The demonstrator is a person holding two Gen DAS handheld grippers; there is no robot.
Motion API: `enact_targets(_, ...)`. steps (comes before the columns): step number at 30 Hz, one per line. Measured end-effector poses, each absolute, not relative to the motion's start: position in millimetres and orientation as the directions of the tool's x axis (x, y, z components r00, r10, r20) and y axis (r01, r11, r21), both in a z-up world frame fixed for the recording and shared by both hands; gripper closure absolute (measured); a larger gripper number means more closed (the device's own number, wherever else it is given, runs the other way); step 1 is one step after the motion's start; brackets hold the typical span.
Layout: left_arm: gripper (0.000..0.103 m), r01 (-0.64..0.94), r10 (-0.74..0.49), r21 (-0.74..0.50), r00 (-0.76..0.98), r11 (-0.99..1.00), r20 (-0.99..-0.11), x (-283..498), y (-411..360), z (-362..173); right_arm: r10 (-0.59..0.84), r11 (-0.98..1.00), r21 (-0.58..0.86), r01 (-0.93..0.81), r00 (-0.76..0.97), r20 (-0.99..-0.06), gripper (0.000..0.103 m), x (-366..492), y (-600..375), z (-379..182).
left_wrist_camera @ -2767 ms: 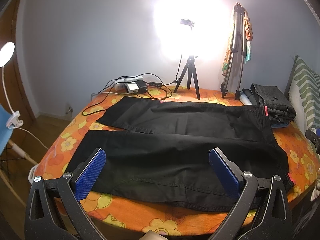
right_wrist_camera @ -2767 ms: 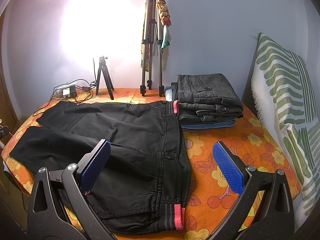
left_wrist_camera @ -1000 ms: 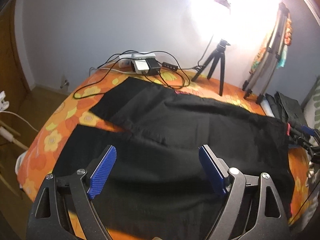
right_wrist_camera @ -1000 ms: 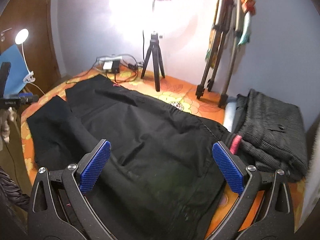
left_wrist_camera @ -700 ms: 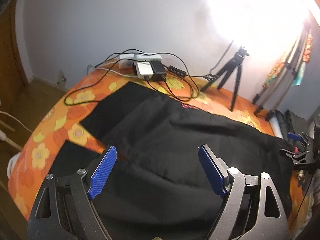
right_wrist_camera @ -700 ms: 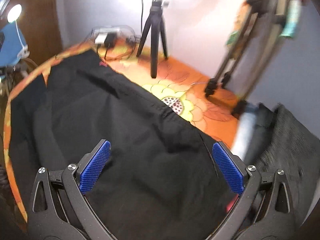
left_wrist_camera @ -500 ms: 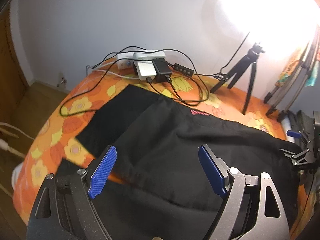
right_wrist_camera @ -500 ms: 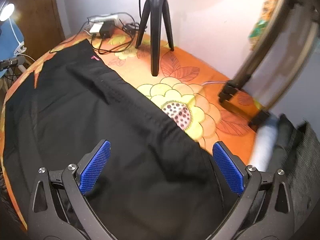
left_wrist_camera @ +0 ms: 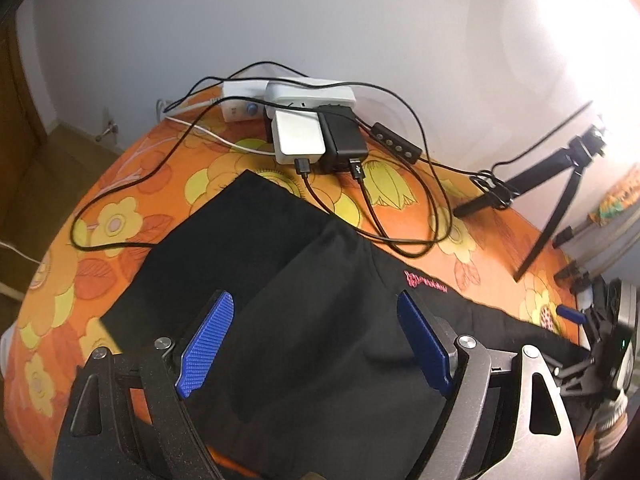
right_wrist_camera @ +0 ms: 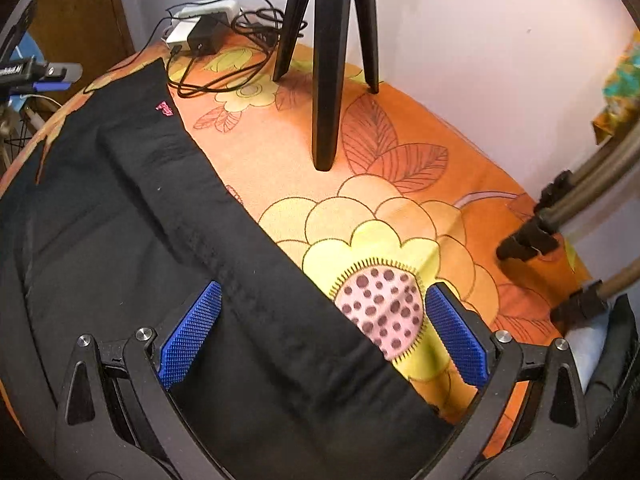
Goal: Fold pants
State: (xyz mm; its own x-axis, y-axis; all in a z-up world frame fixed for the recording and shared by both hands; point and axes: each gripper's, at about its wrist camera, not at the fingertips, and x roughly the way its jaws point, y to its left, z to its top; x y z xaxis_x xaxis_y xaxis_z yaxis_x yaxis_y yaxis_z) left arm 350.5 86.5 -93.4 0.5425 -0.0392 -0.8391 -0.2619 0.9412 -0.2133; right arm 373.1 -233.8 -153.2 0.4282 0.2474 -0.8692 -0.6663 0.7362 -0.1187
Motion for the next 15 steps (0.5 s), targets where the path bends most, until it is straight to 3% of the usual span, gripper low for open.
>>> enact_targets(4, 0.019, -0.283, -0.053, -0.233, 0.525, 0.930, -0.849, 362.8, 87.8, -103.8, 0.278, 0.720, -0.081, -0.689, 0.394, -0.876, 0.001, 372.1, -226.6, -158.1)
enact_targets(6, 0.019, -0.289, -0.060, -0.243, 0.523, 0.926, -0.850, 366.1, 87.8, -106.6, 0.319, 0.715, -0.032, -0.698, 0.367, -0.874, 0.016, 369.3, -224.5, -156.8)
enact_targets(7, 0.019, -0.293, -0.061, -0.245, 0.520, 0.924, -0.852, 367.0, 88.2, -107.2, 0.328, 0.716, -0.023, -0.698, 0.365, -0.871, 0.028, 366.2, -223.1, -153.9)
enact_targets(8, 0.019, -0.298, -0.064, -0.251, 0.520, 0.921, -0.851, 367.6, 89.0, -107.8, 0.329, 0.711, -0.028, -0.703, 0.368, -0.870, 0.047, 363.5, -221.1, -152.0)
enact_targets(9, 0.019, -0.301, -0.066, -0.255, 0.521, 0.919, -0.851, 367.9, 89.3, -107.7, 0.335, 0.705, -0.019, -0.709, 0.357, -0.872, 0.058, 360.1, -219.6, -149.1)
enact_targets(10, 0.019, -0.303, -0.070, -0.261, 0.522, 0.917, -0.850, 368.2, 89.4, -107.1, 0.339, 0.706, -0.007, -0.708, 0.346, -0.875, 0.082, 358.5, -219.2, -147.3)
enact_targets(11, 0.019, -0.302, -0.072, -0.264, 0.524, 0.916, -0.848, 368.7, 89.3, -106.2, 0.347, 0.704, 0.011, -0.710, 0.331, -0.877, 0.091, 353.9, -218.5, -144.0)
enact_targets(15, 0.019, -0.294, -0.093, -0.282, 0.525, 0.913, -0.846, 369.4, 86.5, -103.6, 0.338, 0.690, -0.042, -0.723, 0.373, -0.864, 0.095, 329.4, -214.6, -130.6)
